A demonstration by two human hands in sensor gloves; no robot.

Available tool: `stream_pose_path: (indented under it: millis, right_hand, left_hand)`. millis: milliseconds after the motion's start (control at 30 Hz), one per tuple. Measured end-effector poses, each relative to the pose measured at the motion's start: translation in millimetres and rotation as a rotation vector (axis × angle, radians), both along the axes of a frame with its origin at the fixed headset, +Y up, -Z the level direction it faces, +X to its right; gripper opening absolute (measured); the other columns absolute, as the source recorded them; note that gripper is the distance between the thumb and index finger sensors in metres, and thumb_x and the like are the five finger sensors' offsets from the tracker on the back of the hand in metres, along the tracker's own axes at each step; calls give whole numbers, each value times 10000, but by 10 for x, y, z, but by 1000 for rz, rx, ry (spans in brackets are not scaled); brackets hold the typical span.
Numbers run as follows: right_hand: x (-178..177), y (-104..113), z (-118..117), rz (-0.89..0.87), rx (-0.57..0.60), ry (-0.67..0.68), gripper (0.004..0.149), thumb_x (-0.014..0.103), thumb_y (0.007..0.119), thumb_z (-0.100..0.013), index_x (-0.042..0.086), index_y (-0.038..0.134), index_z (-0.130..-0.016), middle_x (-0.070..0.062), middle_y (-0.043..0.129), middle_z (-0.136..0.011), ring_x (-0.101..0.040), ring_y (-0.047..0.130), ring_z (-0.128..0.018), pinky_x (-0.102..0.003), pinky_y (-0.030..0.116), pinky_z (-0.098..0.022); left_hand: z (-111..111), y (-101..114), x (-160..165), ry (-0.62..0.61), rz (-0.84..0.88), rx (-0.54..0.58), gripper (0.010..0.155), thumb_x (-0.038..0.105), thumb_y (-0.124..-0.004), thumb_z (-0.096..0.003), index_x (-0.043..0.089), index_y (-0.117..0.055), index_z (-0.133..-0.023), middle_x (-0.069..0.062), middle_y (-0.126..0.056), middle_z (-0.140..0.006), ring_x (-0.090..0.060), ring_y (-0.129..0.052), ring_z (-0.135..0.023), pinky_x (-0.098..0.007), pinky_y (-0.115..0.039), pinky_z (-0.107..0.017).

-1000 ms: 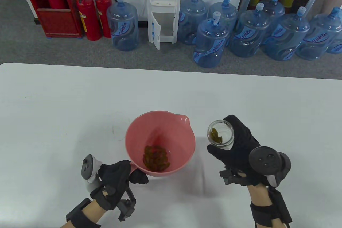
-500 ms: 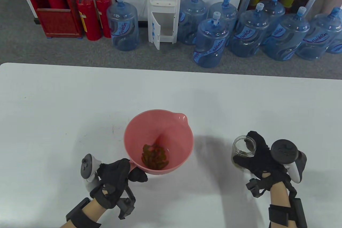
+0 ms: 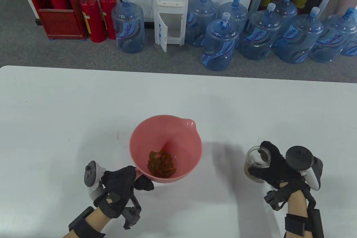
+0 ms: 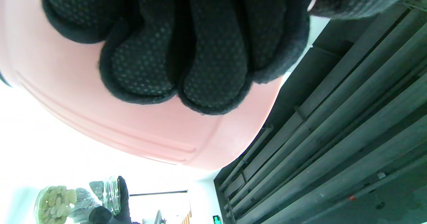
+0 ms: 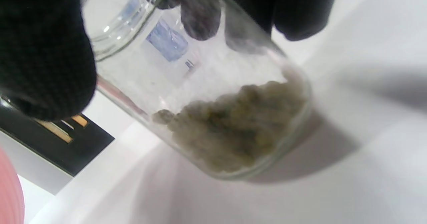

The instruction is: Hold salad bowl and receive raisins poured from storage jar

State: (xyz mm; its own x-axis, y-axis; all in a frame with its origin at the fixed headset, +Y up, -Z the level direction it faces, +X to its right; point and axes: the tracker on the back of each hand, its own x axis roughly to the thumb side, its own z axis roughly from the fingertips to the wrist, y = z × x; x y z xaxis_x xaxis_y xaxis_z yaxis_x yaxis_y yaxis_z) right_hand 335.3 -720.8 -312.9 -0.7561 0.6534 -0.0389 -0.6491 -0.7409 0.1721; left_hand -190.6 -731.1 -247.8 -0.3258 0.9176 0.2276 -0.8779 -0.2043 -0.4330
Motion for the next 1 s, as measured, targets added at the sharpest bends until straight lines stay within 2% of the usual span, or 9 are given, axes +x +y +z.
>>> stream_pose_path:
  millis: [167,300,400,433,567,667,767,1000]
  right_hand:
    - [49,106,56,126,30,-24,1075,625,998,-229,285,362,-1027,-39,529,-1067,-347,716,-964,-557,620,-704]
    - [48,285,145,244,78,-11,1034,626,965,-254,314,372,-1041,-23,504,-1091,-365,659,-995,-590,542,-730]
    - [-59,447,233,274,222,1,997,637,945,-259,343,398,-1039,-4,492,-1103,-355,606,-1027,-616,432,-758]
    - [-158,519,278,259,312,13,946,659,897,-282,367,408,-1037,17,473,-1112,-340,561,-1049,-619,385,-767]
    - [-551,644,401,197,490,58,882,684,790,-323,402,361,-1039,49,403,-1131,-307,467,-1082,-593,330,-790]
    - [-1004,627,494,248,539,168,835,657,724,-354,427,292,-1030,74,318,-1138,-269,352,-1101,-554,231,-803]
    - [-1326,543,553,358,542,239,859,675,696,-348,424,234,-1027,84,243,-1139,-254,265,-1105,-548,175,-792]
    - [-1530,349,553,380,523,271,878,686,701,-339,419,223,-1025,85,220,-1136,-242,244,-1105,-550,163,-787]
  left_hand:
    - [-1,-8,3,-5,-5,4,409,517,-660,-420,243,-964,-418,7,-1055,-464,-325,-1055,-412,-509,-795,-437]
    - [-3,-13,5,-4,-7,3,408,516,-661,-420,244,-965,-418,7,-1056,-463,-325,-1055,-411,-509,-795,-437]
    - [-4,-11,4,1,-6,3,407,517,-661,-420,245,-964,-418,7,-1056,-464,-323,-1055,-413,-508,-795,-438]
    - [-6,-12,3,2,-7,3,407,518,-661,-419,246,-964,-418,8,-1056,-464,-323,-1056,-411,-507,-796,-438]
    - [-8,-9,-3,12,-11,7,408,518,-660,-420,245,-964,-419,8,-1055,-465,-322,-1055,-413,-507,-795,-439]
    - [-11,-3,-16,22,-9,11,408,519,-660,-420,247,-964,-420,8,-1055,-465,-323,-1055,-414,-507,-795,-440]
    - [-11,4,-25,28,-4,12,409,519,-659,-420,246,-964,-421,8,-1055,-466,-322,-1054,-416,-507,-794,-441]
    - [-11,4,-37,31,-6,15,410,519,-659,-421,246,-964,-421,9,-1055,-466,-322,-1055,-415,-507,-795,-440]
